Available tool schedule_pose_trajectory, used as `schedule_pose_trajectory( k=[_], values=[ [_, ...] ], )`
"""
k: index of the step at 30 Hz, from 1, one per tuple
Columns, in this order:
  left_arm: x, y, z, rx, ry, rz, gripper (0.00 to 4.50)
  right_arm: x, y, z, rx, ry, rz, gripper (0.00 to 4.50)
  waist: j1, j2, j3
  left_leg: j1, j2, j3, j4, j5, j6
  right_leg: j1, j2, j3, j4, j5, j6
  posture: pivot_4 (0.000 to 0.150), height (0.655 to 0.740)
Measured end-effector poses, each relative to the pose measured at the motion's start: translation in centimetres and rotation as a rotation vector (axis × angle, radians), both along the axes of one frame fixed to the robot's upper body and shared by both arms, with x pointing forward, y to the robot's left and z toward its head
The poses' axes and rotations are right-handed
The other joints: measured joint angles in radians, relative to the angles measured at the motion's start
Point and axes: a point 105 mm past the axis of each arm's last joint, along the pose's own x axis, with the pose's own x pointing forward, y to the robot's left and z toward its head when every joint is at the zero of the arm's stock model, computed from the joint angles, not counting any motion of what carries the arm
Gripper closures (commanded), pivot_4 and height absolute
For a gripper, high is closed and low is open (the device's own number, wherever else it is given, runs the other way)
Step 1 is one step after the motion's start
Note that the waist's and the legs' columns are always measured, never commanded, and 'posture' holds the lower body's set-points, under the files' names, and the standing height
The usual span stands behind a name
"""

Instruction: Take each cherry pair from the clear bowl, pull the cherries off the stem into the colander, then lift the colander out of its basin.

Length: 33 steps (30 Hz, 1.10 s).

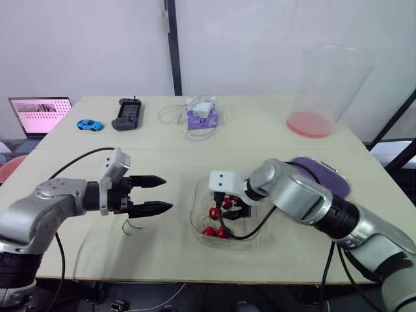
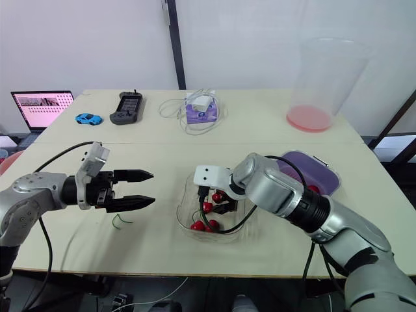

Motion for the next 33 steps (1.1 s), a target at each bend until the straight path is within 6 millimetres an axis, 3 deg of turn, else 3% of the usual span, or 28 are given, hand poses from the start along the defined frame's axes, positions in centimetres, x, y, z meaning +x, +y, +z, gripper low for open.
schedule_pose_trajectory(
  k=[6,9,12,25,31,33],
  values=[
    [0.0,0.0,-0.1,0.002,0.001,0.002,0.0,0.2,-0.2,-0.5,-0.016,0.01,-0.008,0.53,0.0,0.0,0.0,0.0,0.0,0.0,0.0,0.0,0.0,0.0,0.0,0.0,0.0,0.0,0.0,0.15,0.7332],
    [0.0,0.0,0.0,0.003,0.0,0.002,0.0,0.3,-0.2,-0.7,-0.015,0.015,-0.016,1.36,0.0,0.0,0.0,0.0,0.0,0.0,0.0,0.0,0.0,0.0,0.0,0.0,0.0,0.0,0.0,0.15,0.7332],
    [0.0,0.0,0.0,0.004,-0.003,0.007,0.0,0.3,-0.2,-0.8,-0.016,0.016,-0.016,2.82,0.0,0.0,0.0,0.0,0.0,0.0,0.0,0.0,0.0,0.0,0.0,0.0,0.0,0.0,0.0,0.15,0.7332],
    [0.2,-0.1,0.4,-0.002,-0.018,0.006,0.0,-0.2,-0.6,0.3,-0.02,-0.01,0.013,2.82,0.001,0.0,0.0,0.0,0.0,0.0,0.0,0.0,0.0,0.0,0.0,0.0,0.0,0.0,0.0,0.15,0.7332],
    [1.0,-0.8,1.6,-0.081,-0.023,-0.006,0.0,-1.5,0.0,5.8,0.083,-0.206,0.204,2.82,0.002,0.0,0.0,0.0,0.0,0.0,0.0,0.0,0.0,0.001,0.0,-0.001,0.0,0.0,0.0,0.15,0.7332],
    [1.4,-1.2,2.1,-0.117,-0.033,-0.005,0.0,-1.7,0.0,6.8,0.107,-0.258,0.232,2.82,0.002,0.0,0.0,0.0,0.0,0.0,0.0,0.0,0.0,0.001,0.0,-0.001,0.0,0.0,0.0,0.15,0.7332]
  ],
)
